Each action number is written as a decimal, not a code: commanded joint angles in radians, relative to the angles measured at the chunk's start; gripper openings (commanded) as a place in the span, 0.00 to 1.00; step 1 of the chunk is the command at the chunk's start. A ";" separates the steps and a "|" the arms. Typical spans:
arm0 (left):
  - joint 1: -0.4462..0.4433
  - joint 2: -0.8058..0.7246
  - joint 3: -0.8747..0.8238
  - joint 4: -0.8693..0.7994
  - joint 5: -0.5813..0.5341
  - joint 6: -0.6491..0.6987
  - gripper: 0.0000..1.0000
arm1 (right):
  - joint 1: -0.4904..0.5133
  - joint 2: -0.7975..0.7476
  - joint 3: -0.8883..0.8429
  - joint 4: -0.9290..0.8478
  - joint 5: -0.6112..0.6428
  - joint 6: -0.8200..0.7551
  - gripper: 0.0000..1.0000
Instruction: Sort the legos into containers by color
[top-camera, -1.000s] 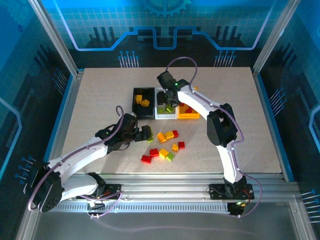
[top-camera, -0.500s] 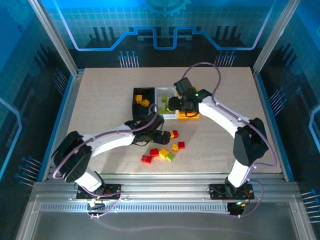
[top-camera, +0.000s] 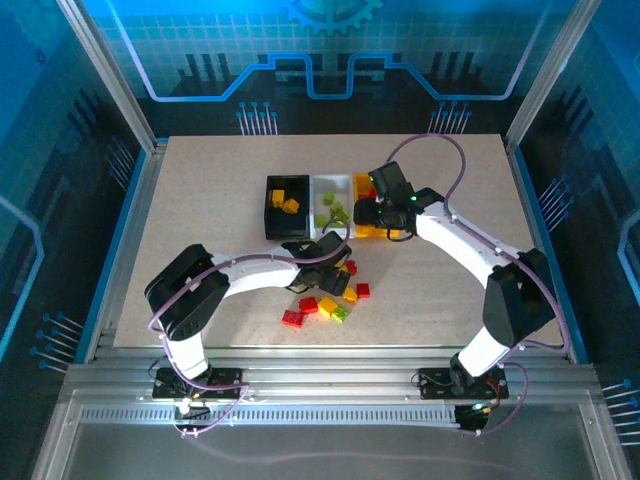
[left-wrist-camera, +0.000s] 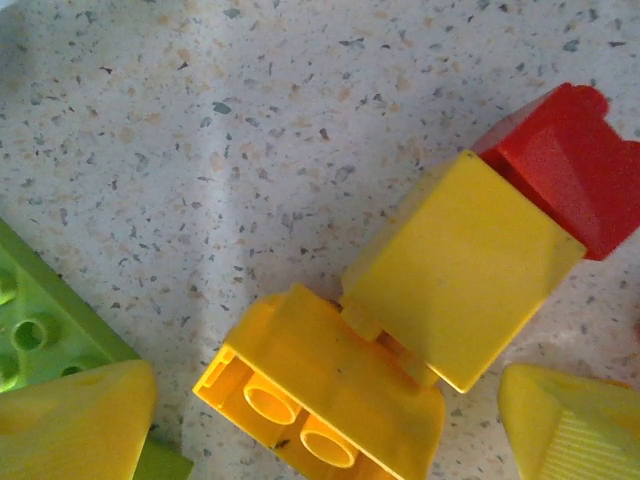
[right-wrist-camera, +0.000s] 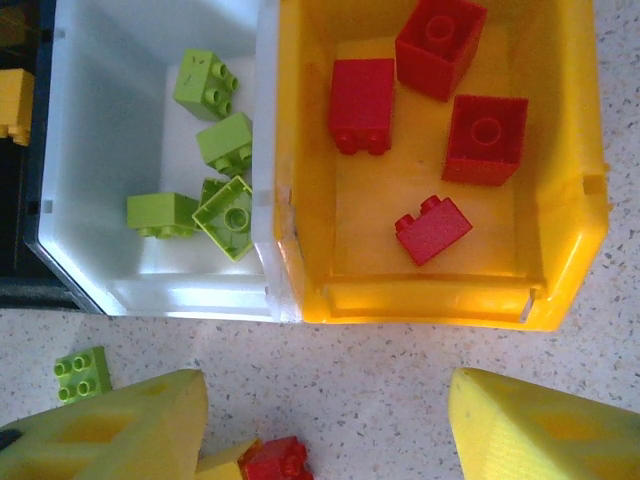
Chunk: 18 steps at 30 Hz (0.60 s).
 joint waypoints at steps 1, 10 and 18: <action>-0.008 0.032 0.016 0.005 -0.048 0.028 0.89 | -0.017 -0.033 -0.015 0.024 -0.006 0.013 0.66; -0.013 0.021 -0.011 0.053 -0.035 0.027 0.62 | -0.030 -0.045 -0.018 0.023 -0.001 0.017 0.66; -0.014 -0.069 -0.050 0.042 -0.031 -0.009 0.44 | -0.033 -0.051 -0.018 0.021 0.003 0.021 0.66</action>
